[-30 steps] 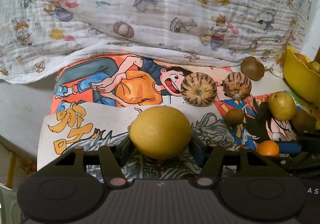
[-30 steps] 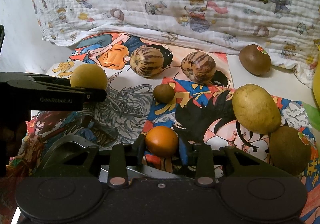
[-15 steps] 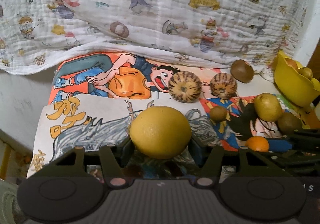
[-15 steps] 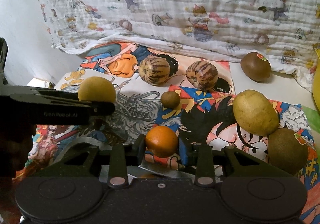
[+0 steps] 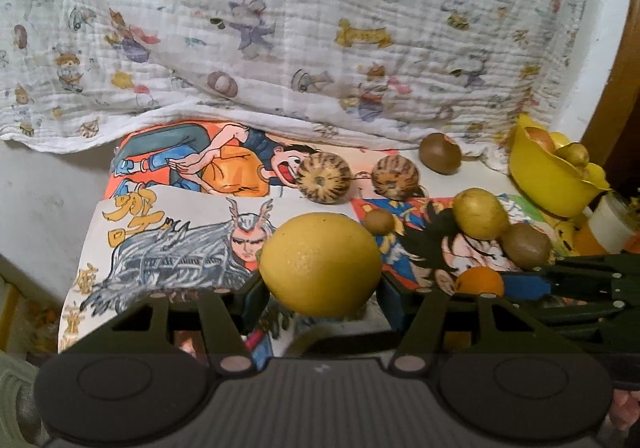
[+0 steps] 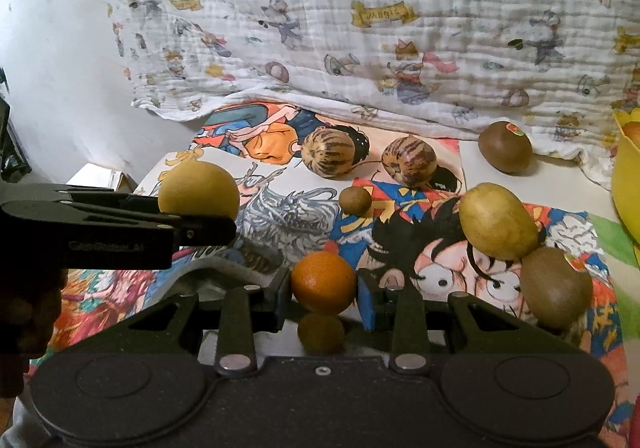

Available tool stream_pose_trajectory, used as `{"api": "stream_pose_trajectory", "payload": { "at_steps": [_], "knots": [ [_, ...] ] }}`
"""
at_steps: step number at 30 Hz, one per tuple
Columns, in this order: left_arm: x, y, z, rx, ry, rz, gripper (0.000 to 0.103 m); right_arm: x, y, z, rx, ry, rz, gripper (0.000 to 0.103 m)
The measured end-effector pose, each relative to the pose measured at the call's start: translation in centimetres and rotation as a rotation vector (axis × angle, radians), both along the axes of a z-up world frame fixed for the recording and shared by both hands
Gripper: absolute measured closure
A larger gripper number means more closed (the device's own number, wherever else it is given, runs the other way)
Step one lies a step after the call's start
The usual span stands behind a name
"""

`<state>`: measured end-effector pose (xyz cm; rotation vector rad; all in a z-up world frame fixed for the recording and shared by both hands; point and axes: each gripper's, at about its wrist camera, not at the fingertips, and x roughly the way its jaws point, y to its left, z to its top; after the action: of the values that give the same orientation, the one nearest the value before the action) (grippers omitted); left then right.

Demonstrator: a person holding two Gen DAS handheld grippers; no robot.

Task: Organize fruits
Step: 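Carry the yellow citrus in the left gripper while the right gripper carries the orange to the tray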

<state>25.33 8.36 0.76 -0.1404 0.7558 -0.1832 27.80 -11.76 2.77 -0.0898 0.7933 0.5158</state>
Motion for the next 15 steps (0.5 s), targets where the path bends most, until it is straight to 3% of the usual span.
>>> {"api": "stream_pose_trajectory", "payload": {
  "at_steps": [15],
  "knots": [
    [-6.2, -2.5, 0.6, -0.021, -0.023, -0.056, 0.04, -6.7, -4.1, 1.0, -0.003, -0.002, -0.042, 0.067]
  ]
}}
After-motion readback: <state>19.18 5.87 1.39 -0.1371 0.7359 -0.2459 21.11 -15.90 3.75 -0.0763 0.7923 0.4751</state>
